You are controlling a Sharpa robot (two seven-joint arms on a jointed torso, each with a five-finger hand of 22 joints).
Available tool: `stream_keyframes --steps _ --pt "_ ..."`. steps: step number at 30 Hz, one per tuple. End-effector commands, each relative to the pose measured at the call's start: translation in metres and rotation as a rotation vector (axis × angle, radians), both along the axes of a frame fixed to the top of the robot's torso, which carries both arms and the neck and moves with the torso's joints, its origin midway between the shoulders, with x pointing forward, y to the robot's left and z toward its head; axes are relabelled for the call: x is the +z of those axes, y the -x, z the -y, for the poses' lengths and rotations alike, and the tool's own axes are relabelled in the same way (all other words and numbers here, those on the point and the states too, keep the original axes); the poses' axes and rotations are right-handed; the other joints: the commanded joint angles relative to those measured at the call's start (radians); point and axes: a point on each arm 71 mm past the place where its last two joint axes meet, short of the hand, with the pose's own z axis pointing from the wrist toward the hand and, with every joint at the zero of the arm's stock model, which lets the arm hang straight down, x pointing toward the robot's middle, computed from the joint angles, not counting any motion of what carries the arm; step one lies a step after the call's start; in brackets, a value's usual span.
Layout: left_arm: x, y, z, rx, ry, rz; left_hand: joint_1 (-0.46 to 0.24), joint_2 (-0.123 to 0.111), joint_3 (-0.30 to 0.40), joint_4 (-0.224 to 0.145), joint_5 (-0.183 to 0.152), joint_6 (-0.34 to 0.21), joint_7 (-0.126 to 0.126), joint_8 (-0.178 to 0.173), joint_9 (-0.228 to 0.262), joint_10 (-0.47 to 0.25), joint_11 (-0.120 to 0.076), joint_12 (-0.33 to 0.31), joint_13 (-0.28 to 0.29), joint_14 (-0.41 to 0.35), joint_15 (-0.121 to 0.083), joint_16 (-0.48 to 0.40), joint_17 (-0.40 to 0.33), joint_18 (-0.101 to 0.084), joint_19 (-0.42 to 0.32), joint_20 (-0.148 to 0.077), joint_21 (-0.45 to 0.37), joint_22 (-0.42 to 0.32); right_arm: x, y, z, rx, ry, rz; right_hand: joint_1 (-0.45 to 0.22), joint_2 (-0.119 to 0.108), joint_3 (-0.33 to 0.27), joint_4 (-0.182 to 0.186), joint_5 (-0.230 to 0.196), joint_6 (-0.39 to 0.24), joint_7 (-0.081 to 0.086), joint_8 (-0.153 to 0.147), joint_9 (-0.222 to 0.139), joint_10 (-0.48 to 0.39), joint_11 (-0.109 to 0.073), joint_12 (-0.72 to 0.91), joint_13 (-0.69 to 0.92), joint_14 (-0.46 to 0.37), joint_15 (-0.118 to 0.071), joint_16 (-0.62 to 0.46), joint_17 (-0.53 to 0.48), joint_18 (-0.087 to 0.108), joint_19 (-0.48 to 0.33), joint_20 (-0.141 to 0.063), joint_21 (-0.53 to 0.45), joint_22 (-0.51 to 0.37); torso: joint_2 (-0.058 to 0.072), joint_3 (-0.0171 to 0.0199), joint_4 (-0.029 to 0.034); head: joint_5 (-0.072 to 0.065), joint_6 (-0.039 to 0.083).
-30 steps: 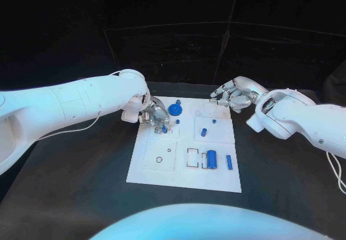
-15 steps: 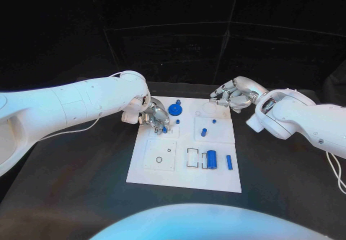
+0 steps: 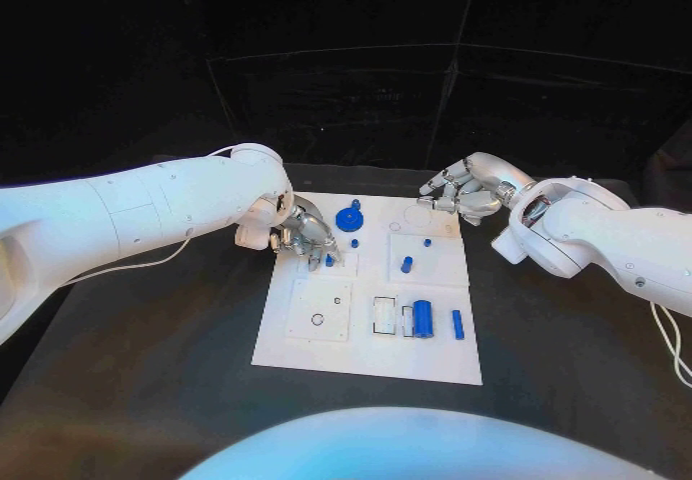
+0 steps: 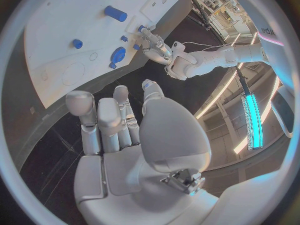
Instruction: Assemble the parts on the task board
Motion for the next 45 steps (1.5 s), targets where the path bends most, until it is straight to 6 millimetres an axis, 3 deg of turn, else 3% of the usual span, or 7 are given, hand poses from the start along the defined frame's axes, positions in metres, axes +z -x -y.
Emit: stream_keyframes --steps 1,4,7,16,21,35,45 --pt "0.009 -0.003 -0.005 0.014 0.001 0.067 0.012 -0.038 -0.061 -0.003 -0.003 0.0 0.005 -0.008 0.002 -0.009 -0.005 -0.012 -0.009 0.104 -0.007 0.003 0.263 0.004 0.012 -0.007 -0.01 0.009 0.001 -0.001 -0.001 0.009 -0.005 0.006 0.009 0.002 0.0 0.008 0.005 -0.006 0.001 0.006 0.0 -0.009 0.0 0.002 -0.001 0.001 -0.002 -0.002 0.0 0.012 0.001 0.0 -0.007 -0.001 -0.001 0.0001 0.0001 0.001 0.0" --pt "0.021 -0.004 -0.011 0.026 0.01 0.112 0.052 -0.059 -0.136 -0.004 -0.004 -0.021 0.01 -0.021 0.001 -0.031 -0.002 -0.042 -0.046 0.104 -0.006 0.003 0.263 0.008 0.007 -0.009 -0.026 -0.005 0.001 -0.002 0.001 0.005 -0.004 0.007 0.009 0.002 0.0 0.008 0.006 -0.006 0.001 0.006 0.0 -0.009 0.0 0.001 -0.002 0.001 -0.002 -0.003 -0.001 0.013 0.001 0.0 -0.007 -0.002 0.0 0.0003 0.0002 0.001 0.0" --pt "0.035 -0.006 -0.016 0.037 0.023 0.15 0.107 -0.05 -0.188 -0.005 -0.003 -0.068 0.027 -0.054 -0.01 -0.059 0.013 -0.075 -0.087 0.104 0.003 0.003 0.263 0.012 -0.003 -0.004 -0.053 -0.028 0.0 -0.003 0.002 0.001 -0.003 0.007 0.009 0.002 0.0 0.009 0.006 -0.006 0.001 0.006 0.0 -0.01 0.0 0.0 -0.003 0.0 -0.002 -0.004 -0.002 0.013 0.0 0.0 -0.008 -0.003 -0.001 0.0002 0.0001 0.002 0.0" --pt "0.062 -0.011 -0.029 0.044 0.034 0.188 0.239 0.009 -0.278 -0.008 -0.003 -0.123 0.068 -0.135 -0.056 -0.147 0.046 -0.181 -0.216 0.104 0.033 0.003 0.263 0.027 -0.032 0.025 -0.133 -0.097 0.0 -0.004 0.003 -0.003 0.0 0.007 0.009 0.002 0.0 0.009 0.006 -0.006 0.001 0.006 0.0 -0.01 0.0 0.0 -0.003 0.0 -0.002 -0.004 -0.002 0.013 0.0 0.0 -0.008 -0.003 0.001 0.0009 -0.0008 0.003 0.008" --pt "0.068 -0.021 -0.037 0.062 0.01 0.216 0.289 0.036 -0.318 -0.008 -0.003 -0.163 0.09 -0.189 -0.092 -0.176 0.067 -0.223 -0.273 0.104 0.049 0.003 0.263 0.032 -0.039 0.039 -0.159 -0.118 0.0 -0.005 0.003 -0.003 0.0 0.006 0.009 0.002 0.0 0.009 0.007 -0.007 0.001 0.006 0.0 -0.01 0.0 0.0 -0.003 0.001 -0.002 -0.004 -0.001 0.013 0.0 0.0 -0.008 -0.003 0.002 0.0007 0.0005 0.002 0.023" --pt "0.05 -0.051 -0.034 0.14 -0.044 0.363 0.332 0.05 -0.379 0.003 -0.003 -0.138 0.085 -0.186 -0.103 -0.227 0.065 -0.293 -0.361 0.103 0.047 0.001 0.26 0.038 -0.042 0.041 -0.179 -0.134 0.0 -0.005 0.001 -0.002 -0.002 0.009 0.011 0.003 0.001 0.01 0.01 -0.008 0.001 0.005 0.0 -0.01 0.0 0.0 -0.003 0.001 -0.002 -0.003 0.0 0.012 0.001 0.0 -0.008 -0.001 0.003 0.0005 -0.0026 0.011 0.037" --pt "0.036 -0.053 -0.029 0.111 -0.102 0.367 0.353 0.051 -0.444 0.027 -0.003 -0.119 0.075 -0.137 -0.078 -0.234 0.057 -0.3 -0.373 0.103 0.042 0.003 0.262 0.038 -0.039 0.037 -0.18 -0.133 0.0 -0.005 0.0 0.002 -0.003 0.009 0.011 0.003 0.001 0.01 0.01 -0.008 0.001 0.005 0.0 -0.01 0.0 0.0 -0.003 0.001 -0.002 -0.003 0.0 0.012 0.001 0.0 -0.008 -0.001 0.001 0.0014 -0.0008 0.015 0.035"
